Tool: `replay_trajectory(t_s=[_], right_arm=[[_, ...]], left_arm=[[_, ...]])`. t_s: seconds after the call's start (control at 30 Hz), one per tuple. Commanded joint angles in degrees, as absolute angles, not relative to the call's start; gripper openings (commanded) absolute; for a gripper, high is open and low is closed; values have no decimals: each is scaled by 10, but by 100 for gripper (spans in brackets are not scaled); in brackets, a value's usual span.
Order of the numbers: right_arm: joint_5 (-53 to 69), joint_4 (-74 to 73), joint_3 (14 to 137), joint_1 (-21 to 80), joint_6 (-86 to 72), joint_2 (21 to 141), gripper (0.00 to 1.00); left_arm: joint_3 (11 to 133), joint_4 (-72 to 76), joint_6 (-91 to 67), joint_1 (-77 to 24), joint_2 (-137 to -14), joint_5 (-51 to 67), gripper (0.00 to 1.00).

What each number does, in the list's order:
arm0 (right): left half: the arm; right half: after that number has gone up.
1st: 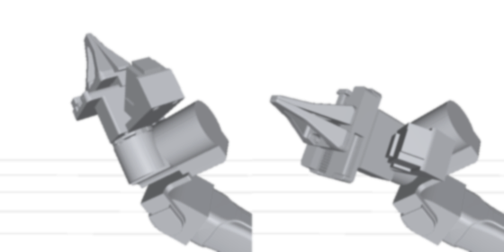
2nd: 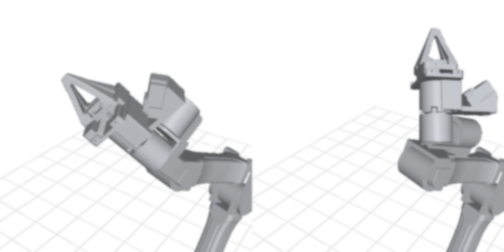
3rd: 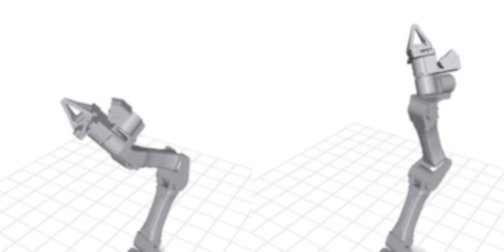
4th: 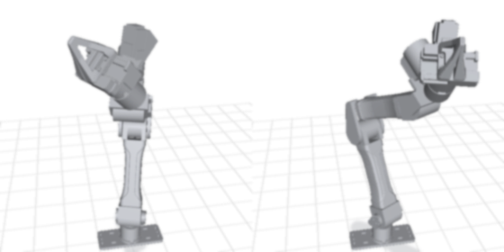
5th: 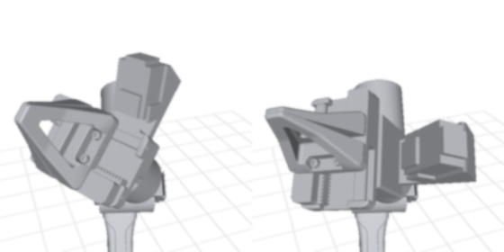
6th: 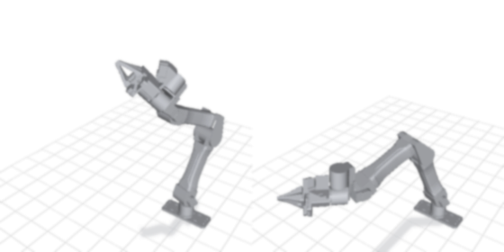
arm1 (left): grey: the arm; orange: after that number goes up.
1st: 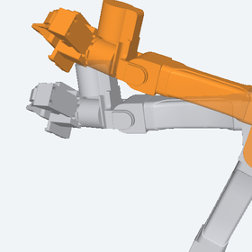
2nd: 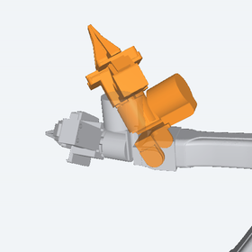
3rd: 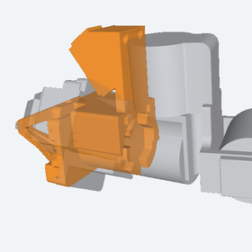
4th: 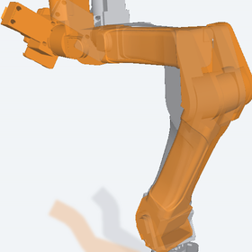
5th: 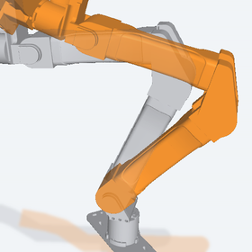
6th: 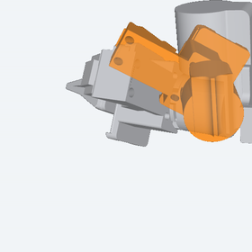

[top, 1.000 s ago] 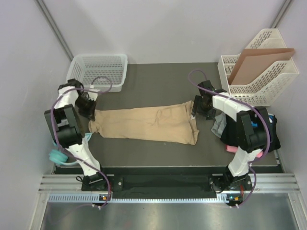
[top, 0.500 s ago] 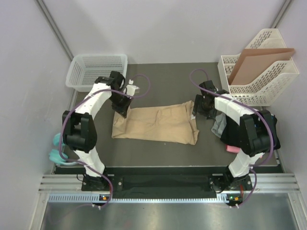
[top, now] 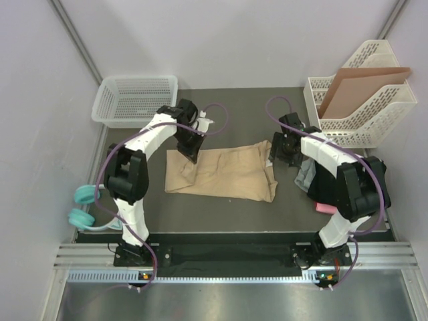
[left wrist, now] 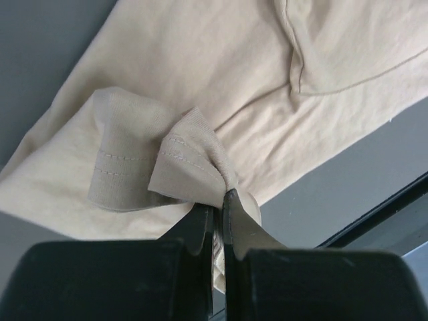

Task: Fold and stack the t-shirts
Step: Fold the folded rectangular tshirt in 1/3 of the way, then grab one side of the 2/3 rectangular tshirt with left arm

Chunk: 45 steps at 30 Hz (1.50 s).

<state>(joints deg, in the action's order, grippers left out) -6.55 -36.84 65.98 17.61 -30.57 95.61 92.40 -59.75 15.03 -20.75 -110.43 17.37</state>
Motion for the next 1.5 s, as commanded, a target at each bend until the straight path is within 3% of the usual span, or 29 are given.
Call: replay_trajectory(t_s=[0.0, 0.07, 0.13, 0.2, 0.23, 0.53, 0.87, 1.47], right_arm=[[-68, -366, 655, 178, -303, 927, 71], [-69, -367, 657, 178, -304, 928, 71], [-69, -372, 661, 178, -304, 927, 71], [-71, -375, 664, 178, -303, 926, 71], [-73, -379, 666, 179, -302, 925, 71], [-79, -388, 673, 178, -303, 921, 71], [-82, -390, 672, 179, -302, 915, 71], [-87, -398, 682, 192, -314, 911, 71]], left_arm=[[945, -557, 114, -229, -1120, 202, 0], [938, -545, 108, -239, -1128, 207, 2], [935, -545, 106, -241, -1137, 214, 40], [933, -542, 104, -242, -1140, 214, 66], [932, -542, 104, -242, -1136, 214, 99], [912, -540, 117, -217, -1046, 222, 99], [762, -525, 192, -32, -1007, 225, 99], [742, -490, 209, -19, -1093, 279, 99]])
